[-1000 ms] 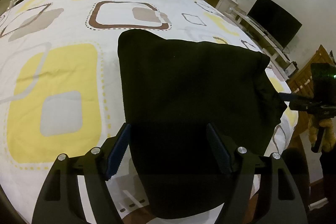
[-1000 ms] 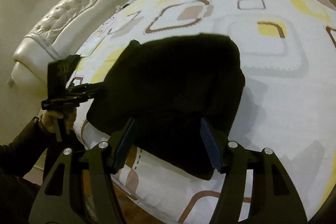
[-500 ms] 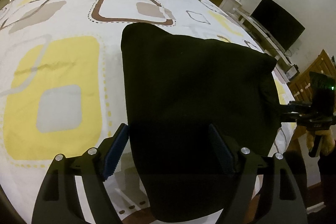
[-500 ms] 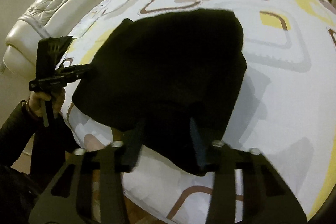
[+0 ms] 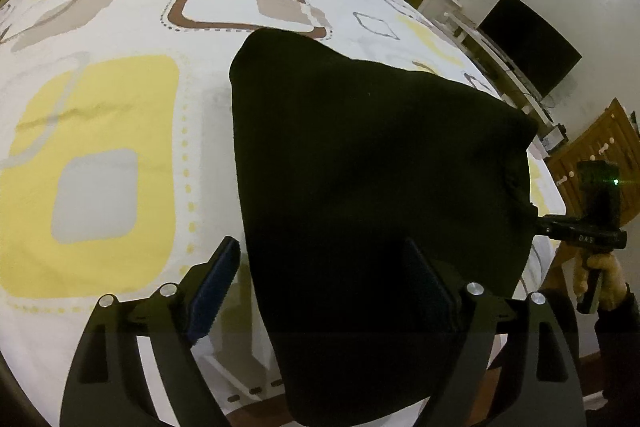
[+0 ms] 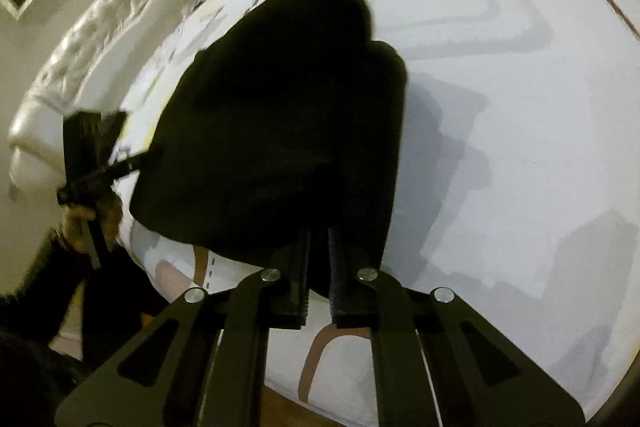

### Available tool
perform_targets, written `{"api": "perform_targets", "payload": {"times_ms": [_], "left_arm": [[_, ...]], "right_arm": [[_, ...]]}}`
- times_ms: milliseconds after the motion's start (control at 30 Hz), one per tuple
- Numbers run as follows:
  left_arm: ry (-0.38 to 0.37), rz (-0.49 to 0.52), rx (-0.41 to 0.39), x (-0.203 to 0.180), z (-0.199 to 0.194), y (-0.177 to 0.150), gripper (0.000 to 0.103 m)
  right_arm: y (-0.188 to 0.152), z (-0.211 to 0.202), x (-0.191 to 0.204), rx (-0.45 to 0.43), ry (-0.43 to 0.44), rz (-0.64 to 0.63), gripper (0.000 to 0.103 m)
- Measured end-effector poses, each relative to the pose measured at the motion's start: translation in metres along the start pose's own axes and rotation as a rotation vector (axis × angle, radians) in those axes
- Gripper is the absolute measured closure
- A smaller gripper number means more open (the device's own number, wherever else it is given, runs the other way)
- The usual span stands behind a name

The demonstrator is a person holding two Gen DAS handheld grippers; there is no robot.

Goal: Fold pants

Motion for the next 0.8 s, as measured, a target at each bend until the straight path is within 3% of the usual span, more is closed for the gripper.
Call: {"api": "perform_targets", "payload": {"times_ms": [200,267,333,367,400,467,700,800], "left_arm": [[-0.01,-0.048,-0.018,0.01,-0.007,0.003,0.019],[-0.013,-0.055,-0.056,0.018,-0.017,0.004,0.019],[0.005,-0.049,-0.047,0.024,-0.017,0.005,0.019],[0.011,-0.05,-0.042,0.027,-0.016,0.004,0.019],[0.009,-0.056,-0.032,0.032,-0.014,0.004,0.019],[-0.024,-0.072,-0.012,0.035,-0.01,0.002,0.019],[-0.032,-0.08,0.032,0.031,0.001,0.002,0.019],[-0.086,-0.118,0.051,0.027,0.006,0.001,0.019]], "right_arm": [[-0.002,-0.004,-0.008,-0.031,0.066,0.071,0.097],[-0.002,-0.01,-0.011,-0.071,0.106,0.118,0.096],[-0.001,-0.02,-0.014,-0.106,0.141,0.155,0.092],[0.001,-0.03,-0.017,-0.151,0.155,0.18,0.082],[0.003,-0.038,-0.019,-0.188,0.157,0.196,0.057],[0.006,-0.05,-0.026,-0.24,0.152,0.222,0.024],[0.008,-0.035,-0.058,-0.235,0.266,0.358,0.024],[0.009,-0.023,-0.066,-0.224,0.327,0.393,0.024]]}}
Point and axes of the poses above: each gripper's, at about its wrist camera, not at the fingertips, and z roughly the way its jaws point, x to its left, y to its top, the point moved 4 cm from there along z, roughly the way its jaws point, and after that the axes turned 13 degrees about y, right-handed, at the moved point
